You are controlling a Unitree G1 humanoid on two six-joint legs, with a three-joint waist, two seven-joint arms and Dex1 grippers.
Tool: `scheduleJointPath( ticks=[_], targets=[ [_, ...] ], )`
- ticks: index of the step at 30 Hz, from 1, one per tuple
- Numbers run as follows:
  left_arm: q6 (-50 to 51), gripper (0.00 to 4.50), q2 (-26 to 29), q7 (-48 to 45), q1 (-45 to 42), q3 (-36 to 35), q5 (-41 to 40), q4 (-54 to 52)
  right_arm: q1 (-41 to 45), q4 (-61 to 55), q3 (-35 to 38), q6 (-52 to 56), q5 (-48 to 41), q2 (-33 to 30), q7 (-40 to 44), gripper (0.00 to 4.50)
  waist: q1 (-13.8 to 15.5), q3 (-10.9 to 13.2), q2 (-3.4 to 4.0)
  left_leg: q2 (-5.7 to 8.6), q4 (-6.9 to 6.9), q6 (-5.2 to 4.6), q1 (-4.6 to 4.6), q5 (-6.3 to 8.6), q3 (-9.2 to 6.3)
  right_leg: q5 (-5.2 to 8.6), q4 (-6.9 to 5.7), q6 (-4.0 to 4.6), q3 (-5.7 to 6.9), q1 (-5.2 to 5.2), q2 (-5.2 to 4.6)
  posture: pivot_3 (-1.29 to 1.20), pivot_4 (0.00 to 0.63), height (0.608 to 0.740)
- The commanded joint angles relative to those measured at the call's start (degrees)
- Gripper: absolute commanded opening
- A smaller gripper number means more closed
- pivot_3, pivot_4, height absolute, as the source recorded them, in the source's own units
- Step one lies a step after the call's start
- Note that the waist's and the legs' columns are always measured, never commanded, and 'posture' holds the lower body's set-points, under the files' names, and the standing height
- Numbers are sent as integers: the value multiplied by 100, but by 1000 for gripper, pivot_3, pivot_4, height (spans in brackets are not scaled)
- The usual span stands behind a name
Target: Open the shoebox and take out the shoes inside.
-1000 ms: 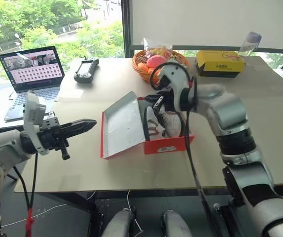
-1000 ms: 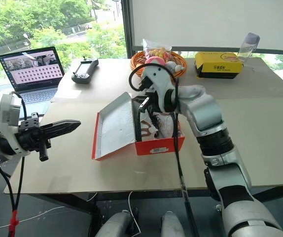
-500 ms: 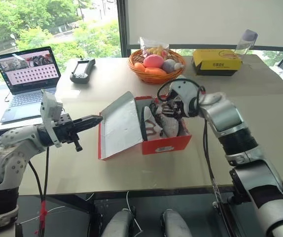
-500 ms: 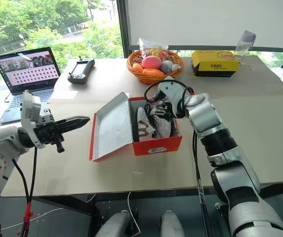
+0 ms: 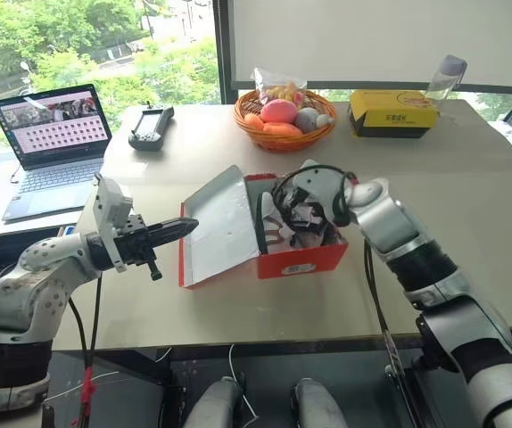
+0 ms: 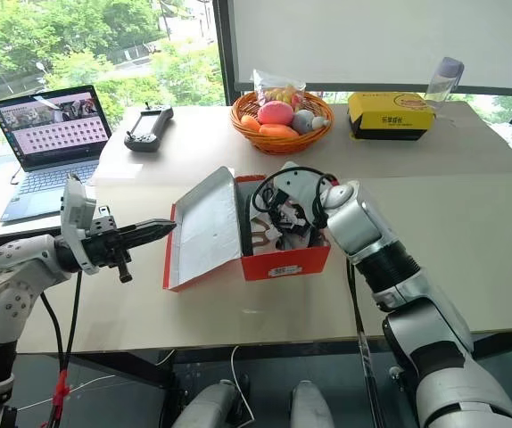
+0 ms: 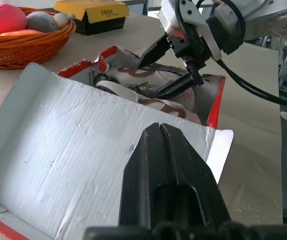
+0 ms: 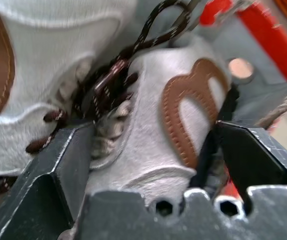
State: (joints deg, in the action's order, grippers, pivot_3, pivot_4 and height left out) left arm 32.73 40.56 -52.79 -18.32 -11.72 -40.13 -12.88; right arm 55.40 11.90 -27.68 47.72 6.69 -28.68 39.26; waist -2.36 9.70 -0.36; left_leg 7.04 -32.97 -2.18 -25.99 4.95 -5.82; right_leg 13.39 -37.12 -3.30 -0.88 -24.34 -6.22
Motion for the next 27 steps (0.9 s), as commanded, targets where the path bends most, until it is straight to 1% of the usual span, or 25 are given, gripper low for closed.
scheduleJointPath(
  ticks=[1,6,9,13,19,22,27],
  targets=[
    [-203,0,-242,170,-49,-114,-75,-202,-97,178,-162,-184,262,98,-44,4458,-3,-3,-6,0,0,0,14,0,0,0,1,0,0,8,1,0,150,732],
    [-44,0,-299,82,40,-284,-392,-330,-127,358,-171,-247,438,169,24,4458,-11,-6,-8,-1,0,0,41,1,0,1,0,-1,-3,29,1,0,150,732],
    [76,0,-113,-266,95,-247,-544,-360,-157,428,-76,-276,399,223,103,4458,-13,-7,-10,-1,0,0,44,1,0,2,0,-2,-3,30,1,0,150,732],
    [-11,0,84,-720,-31,-23,-400,-74,-158,497,10,-298,370,268,204,4458,-11,-12,-15,-1,0,0,46,1,0,2,-1,-1,-4,31,2,0,150,732],
    [-313,0,80,-1100,-468,198,-59,616,-191,548,159,-326,322,307,339,4458,-10,-15,-20,-1,2,0,48,1,0,2,-1,-1,-2,32,3,0,150,732],
    [-416,0,-38,-1098,-580,238,29,752,-252,494,192,-315,358,248,379,3763,-14,-16,-20,-1,3,0,48,1,0,3,0,0,-4,31,2,0,150,732],
    [-467,0,-141,-1084,-609,279,95,767,-296,417,232,-278,395,245,411,2088,2,-16,-21,-1,6,0,47,1,-2,5,0,1,-2,30,2,0,150,732]
  ],
)
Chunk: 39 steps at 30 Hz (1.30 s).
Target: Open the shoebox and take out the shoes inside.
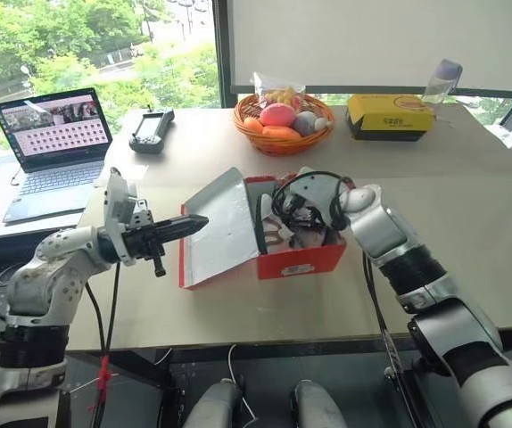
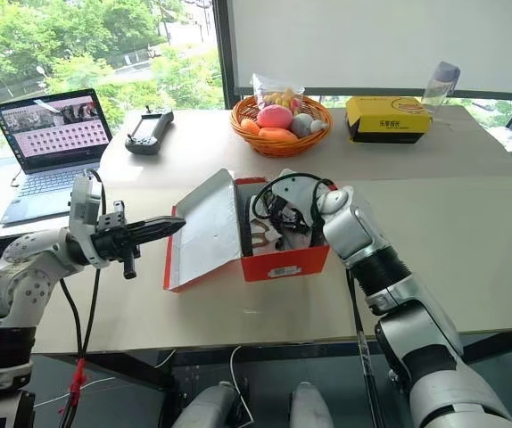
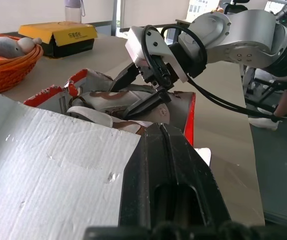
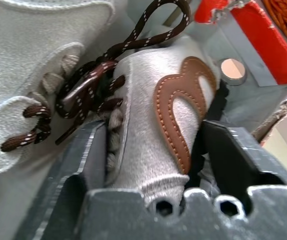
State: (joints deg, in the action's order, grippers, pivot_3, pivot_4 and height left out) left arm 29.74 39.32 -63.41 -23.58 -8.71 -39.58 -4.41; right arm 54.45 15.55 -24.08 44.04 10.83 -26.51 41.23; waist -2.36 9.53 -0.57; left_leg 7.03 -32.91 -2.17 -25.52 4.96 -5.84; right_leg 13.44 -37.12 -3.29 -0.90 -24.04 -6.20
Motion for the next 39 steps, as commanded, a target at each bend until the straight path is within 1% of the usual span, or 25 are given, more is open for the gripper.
scheduleJointPath(
  ticks=[1,4,10,19,28,34,39],
  targets=[
    [-170,0,-28,-23,-88,-23,52,-78,-202,55,-122,88,-6,35,216,1829,1,0,0,0,0,0,0,0,-1,0,0,0,0,0,0,0,150,732],
    [-214,0,-57,-8,-121,-12,100,-49,-170,37,-104,93,29,44,202,856,-8,0,0,0,0,0,0,0,0,0,-1,0,0,0,-1,0,150,732],
    [-262,0,-94,17,-177,9,193,-10,-37,-128,14,195,15,27,209,856,-11,0,-1,0,0,0,0,0,0,0,0,0,0,0,-1,0,150,732],
    [-265,0,-164,34,-213,29,245,-25,196,-701,370,689,-157,-24,235,856,-1,1,0,0,2,0,-8,0,0,0,0,0,0,-9,-1,0,150,732],
    [-280,0,-273,89,-219,66,337,-37,398,-876,588,901,-281,-240,247,856,1,3,1,0,3,0,-16,0,0,0,0,0,1,-15,-2,0,150,732],
    [-284,0,-301,106,-214,78,369,-54,610,-925,862,980,-400,-354,142,856,5,5,1,1,3,0,-28,0,0,0,0,0,2,-22,-3,0,150,732],
    [-298,0,-317,112,-238,105,406,-24,739,-1000,1221,1159,-664,-234,105,856,2,5,1,1,3,0,-35,0,0,0,0,0,2,-21,-2,0,150,732]
  ],
)
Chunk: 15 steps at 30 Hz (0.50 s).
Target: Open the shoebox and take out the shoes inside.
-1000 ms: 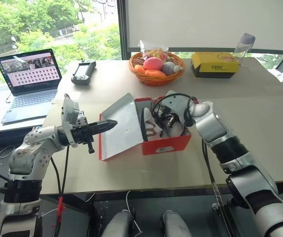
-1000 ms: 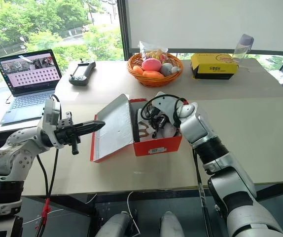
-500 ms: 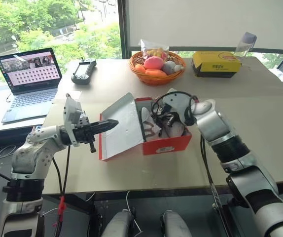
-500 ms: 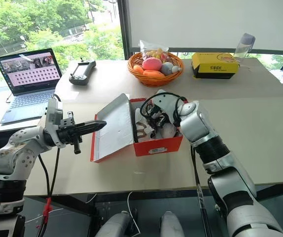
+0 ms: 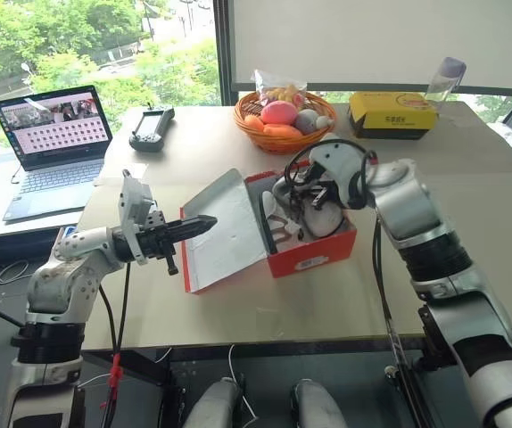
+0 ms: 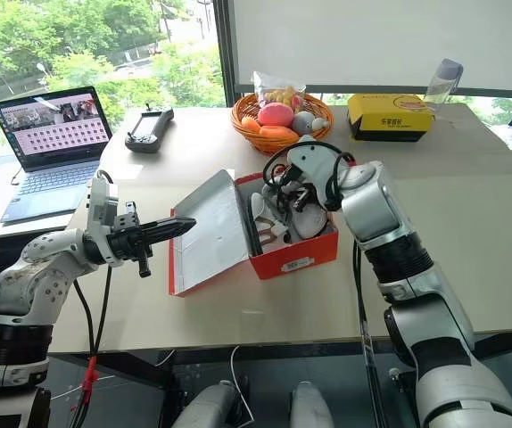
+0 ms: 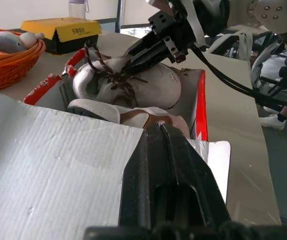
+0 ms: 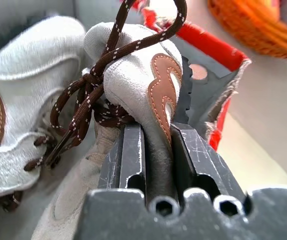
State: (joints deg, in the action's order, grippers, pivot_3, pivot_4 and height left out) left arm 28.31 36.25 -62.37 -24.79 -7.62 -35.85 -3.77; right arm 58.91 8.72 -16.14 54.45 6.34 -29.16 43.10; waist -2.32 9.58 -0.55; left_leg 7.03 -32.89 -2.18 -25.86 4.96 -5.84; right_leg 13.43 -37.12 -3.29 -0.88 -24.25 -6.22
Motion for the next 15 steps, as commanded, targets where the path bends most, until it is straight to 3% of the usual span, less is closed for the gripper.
scheduleJointPath(
  ticks=[1,9,15],
  targets=[
    [-152,0,-13,11,-125,1,37,-79,298,-323,490,158,-288,61,-82,856,-2,0,0,0,0,0,-2,0,0,0,0,0,0,0,0,0,150,732],
    [-143,0,-9,-1,-188,43,75,-35,61,-83,1753,878,-1388,663,-274,856,-5,0,0,-1,-1,0,-6,0,0,-1,-1,1,0,2,2,0,150,732],
    [-114,0,0,6,-186,42,85,-40,61,115,2541,1185,-1884,720,-635,856,5,0,0,0,-1,-1,-7,0,0,-2,-1,0,0,1,2,0,150,732]
  ],
)
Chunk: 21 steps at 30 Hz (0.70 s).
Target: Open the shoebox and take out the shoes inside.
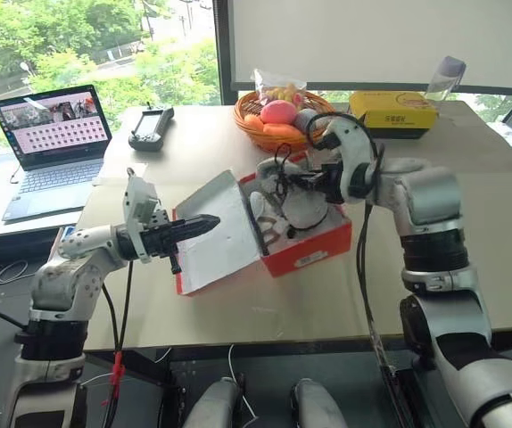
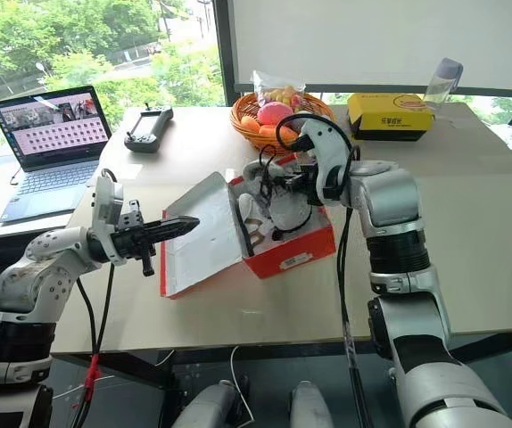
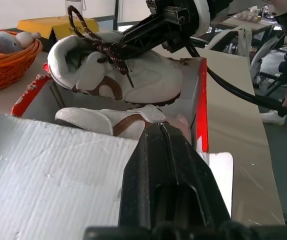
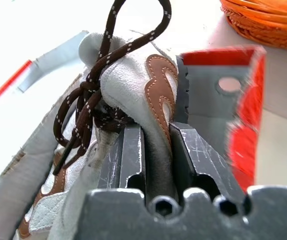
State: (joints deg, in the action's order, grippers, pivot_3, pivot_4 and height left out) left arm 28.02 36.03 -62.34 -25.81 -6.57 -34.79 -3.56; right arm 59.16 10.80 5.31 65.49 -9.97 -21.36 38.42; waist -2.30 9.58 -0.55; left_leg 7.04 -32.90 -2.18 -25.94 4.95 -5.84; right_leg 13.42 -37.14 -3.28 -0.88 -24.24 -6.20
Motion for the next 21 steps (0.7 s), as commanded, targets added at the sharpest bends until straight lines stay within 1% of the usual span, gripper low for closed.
scheduleJointPath(
  ticks=[1,8,12,18,21],
  targets=[
    [-82,0,24,6,-77,-64,-21,-72,30,-96,511,122,-341,-71,-208,856,2,0,0,0,0,0,0,0,0,0,0,0,0,0,-1,0,150,732],
    [-73,0,30,8,-100,-61,-6,-51,269,125,1813,487,-1028,-223,-648,856,5,1,1,0,0,0,-2,0,0,0,0,0,0,2,-2,0,150,732],
    [-85,0,29,7,-128,-54,13,-14,150,119,1820,518,-1186,-302,-774,856,2,1,1,0,0,-1,-3,0,0,0,0,0,0,2,-3,0,150,732],
    [-102,0,16,-4,-184,-38,50,54,88,124,1935,574,-1424,-165,-1025,856,-36,2,3,-2,0,-2,-4,-1,2,0,-1,1,-4,2,-3,0,150,732],
    [-116,0,8,-5,-207,-30,64,80,189,431,2382,374,-1521,-168,-1355,856,-13,2,4,-2,0,-2,-6,-1,2,0,0,1,-2,2,-3,0,150,732]
  ],
)
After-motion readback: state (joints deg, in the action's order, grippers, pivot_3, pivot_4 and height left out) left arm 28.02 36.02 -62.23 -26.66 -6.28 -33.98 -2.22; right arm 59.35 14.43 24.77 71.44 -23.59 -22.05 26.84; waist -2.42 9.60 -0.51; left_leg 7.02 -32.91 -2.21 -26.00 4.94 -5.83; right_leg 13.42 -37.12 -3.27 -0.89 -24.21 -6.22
